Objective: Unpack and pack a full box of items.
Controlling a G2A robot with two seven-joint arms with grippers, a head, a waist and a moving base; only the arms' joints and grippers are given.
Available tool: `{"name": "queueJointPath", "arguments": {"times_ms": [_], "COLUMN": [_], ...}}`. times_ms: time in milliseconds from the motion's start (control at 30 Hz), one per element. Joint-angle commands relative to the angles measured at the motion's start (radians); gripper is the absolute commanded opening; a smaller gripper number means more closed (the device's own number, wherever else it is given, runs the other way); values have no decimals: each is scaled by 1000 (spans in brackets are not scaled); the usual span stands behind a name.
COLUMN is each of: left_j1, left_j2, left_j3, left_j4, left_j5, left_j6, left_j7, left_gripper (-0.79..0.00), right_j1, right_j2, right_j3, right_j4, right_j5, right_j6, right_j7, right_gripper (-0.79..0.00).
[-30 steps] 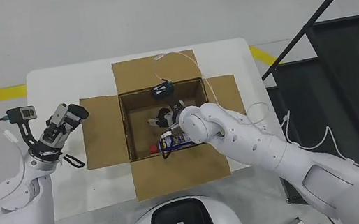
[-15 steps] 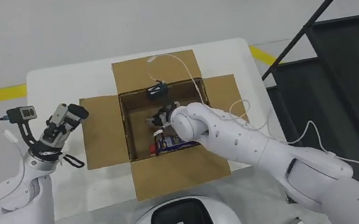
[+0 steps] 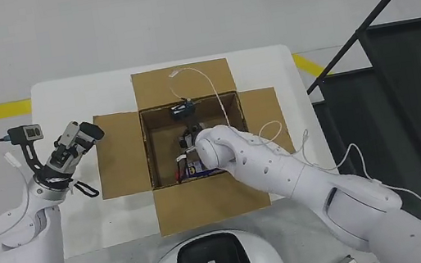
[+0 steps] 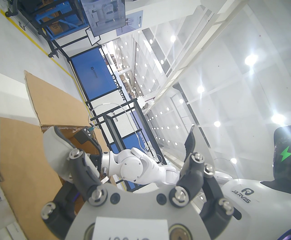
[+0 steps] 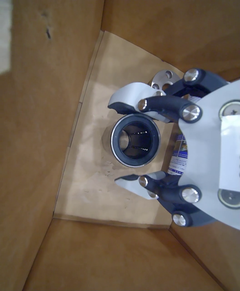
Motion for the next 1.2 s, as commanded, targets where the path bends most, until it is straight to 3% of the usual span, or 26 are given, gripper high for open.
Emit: {"name": "queueJointPath", "arguments": {"times_ms": [0,267,533,833,1167], "left_j1": [0,0,0,0,0], "left_j2": [0,0,0,0,0], "left_j3": [0,0,0,0,0], "left_j4": [0,0,0,0,0], "left_j5": [0,0,0,0,0], "left_j6": [0,0,0,0,0], "left_j7": [0,0,0,0,0], "left_gripper": [0,0,0,0,0], "right_j1": [-7,-66,-202,-412,-649], "right_j2": [-1,21,102,198,255], "right_j3": [5,54,171,420,733], "right_j4": [-11,-132,-419,-743,-977], "right_j5": [-11,-93,-272,-413,-395], "right_j6": [6,34,8,-117,-219], "right_j7": [-5,10,127,284,307], "right_gripper": [-785,-785,-785,-785,-785]}}
